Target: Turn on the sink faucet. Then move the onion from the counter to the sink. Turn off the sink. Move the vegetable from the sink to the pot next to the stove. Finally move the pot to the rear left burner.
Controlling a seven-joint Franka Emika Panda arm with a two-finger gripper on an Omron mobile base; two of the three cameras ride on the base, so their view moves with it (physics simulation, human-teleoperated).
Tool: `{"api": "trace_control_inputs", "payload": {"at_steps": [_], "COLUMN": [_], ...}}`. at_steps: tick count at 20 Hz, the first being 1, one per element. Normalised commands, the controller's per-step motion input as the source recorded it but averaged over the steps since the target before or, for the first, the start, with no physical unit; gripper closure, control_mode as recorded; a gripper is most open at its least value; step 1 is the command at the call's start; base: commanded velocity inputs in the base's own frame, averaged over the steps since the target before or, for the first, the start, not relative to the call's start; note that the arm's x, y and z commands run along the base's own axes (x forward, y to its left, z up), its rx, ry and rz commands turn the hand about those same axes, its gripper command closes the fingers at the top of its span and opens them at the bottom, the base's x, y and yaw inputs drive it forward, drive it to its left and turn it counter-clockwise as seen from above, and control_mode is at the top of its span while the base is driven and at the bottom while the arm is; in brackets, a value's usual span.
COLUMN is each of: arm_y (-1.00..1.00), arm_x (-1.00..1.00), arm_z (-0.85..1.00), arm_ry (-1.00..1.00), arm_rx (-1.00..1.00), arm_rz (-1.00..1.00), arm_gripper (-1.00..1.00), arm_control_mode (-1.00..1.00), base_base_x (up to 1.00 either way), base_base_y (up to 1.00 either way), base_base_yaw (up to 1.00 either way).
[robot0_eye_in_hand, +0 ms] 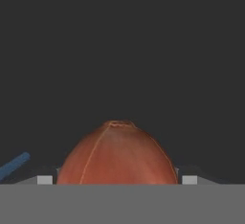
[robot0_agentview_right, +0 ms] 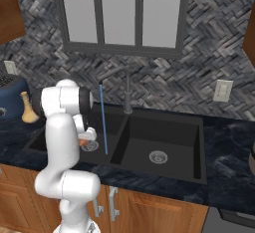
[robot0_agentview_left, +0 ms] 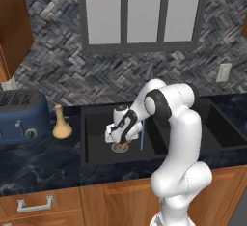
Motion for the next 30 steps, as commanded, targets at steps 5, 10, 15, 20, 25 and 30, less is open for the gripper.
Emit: {"api": "trace_control_inputs", "payload": {"at_steps": [5,10,15,20,25,30], "arm_y": [0.0,0.0,0.0,0.0,0.0,0.0], "arm_x": [0.16,0.15,0.18,0.16,0.06,0.0], "arm_z": [-0.27,-0.29,-0.3,-0.34,-0.18,-0.03], "arm_ry": [0.0,0.0,0.0,0.0,0.0,0.0], "arm_rx": [0.0,0.0,0.0,0.0,0.0,0.0], "arm_rz": [0.0,0.0,0.0,0.0,0.0,0.0], "arm_gripper": [1.0,1.0,1.0,-1.0,-1.0,-1.0], "arm_control_mode": [-1.0,-1.0,-1.0,-1.0,-1.0,-1.0], "base_base_x": [0.0,0.0,0.0,0.0,0.0,0.0], "base_base_y": [0.0,0.0,0.0,0.0,0.0,0.0], "base_base_yaw": [0.0,0.0,0.0,0.0,0.0,0.0]}}
